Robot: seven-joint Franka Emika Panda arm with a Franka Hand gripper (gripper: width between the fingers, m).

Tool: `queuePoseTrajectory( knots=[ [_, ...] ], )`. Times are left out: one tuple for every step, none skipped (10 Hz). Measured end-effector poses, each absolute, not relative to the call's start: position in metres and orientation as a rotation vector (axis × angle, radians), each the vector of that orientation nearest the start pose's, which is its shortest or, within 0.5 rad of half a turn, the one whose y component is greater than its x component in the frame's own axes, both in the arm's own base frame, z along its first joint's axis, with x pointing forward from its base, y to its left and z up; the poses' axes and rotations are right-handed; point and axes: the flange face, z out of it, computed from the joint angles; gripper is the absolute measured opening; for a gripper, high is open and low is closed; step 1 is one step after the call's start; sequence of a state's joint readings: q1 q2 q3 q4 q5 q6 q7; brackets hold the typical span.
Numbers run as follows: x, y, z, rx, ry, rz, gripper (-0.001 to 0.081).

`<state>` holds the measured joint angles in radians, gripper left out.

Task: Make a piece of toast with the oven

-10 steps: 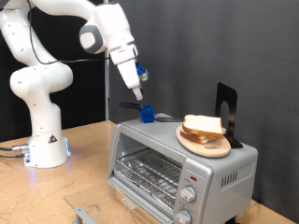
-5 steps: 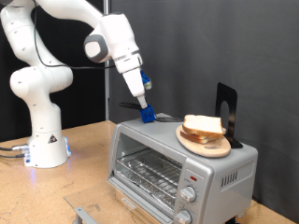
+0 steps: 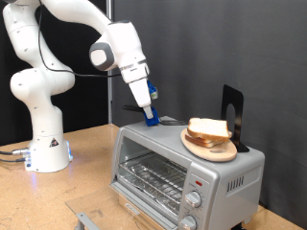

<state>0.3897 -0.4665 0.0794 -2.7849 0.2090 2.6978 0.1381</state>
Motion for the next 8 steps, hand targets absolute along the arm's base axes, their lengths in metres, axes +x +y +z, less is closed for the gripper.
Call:
queuePoseTrajectory(
  knots=[
    [0.352,0.171,0.381,-2.893,-0.227,-0.488,0.0682],
    [0.352,0.173,0.377,-2.891,-0.224,-0.478,0.0682],
    [0.352,0.175,0.374,-2.887,-0.22,-0.468,0.0682],
    [0.351,0.177,0.372,-2.881,-0.216,-0.457,0.0682],
    [0.35,0.179,0.372,-2.875,-0.213,-0.451,0.0682],
    [0.35,0.18,0.372,-2.869,-0.206,-0.447,0.0682],
    [0.349,0.181,0.371,-2.866,-0.201,-0.445,0.0682],
    [0.349,0.181,0.371,-2.866,-0.201,-0.444,0.0682]
  ],
)
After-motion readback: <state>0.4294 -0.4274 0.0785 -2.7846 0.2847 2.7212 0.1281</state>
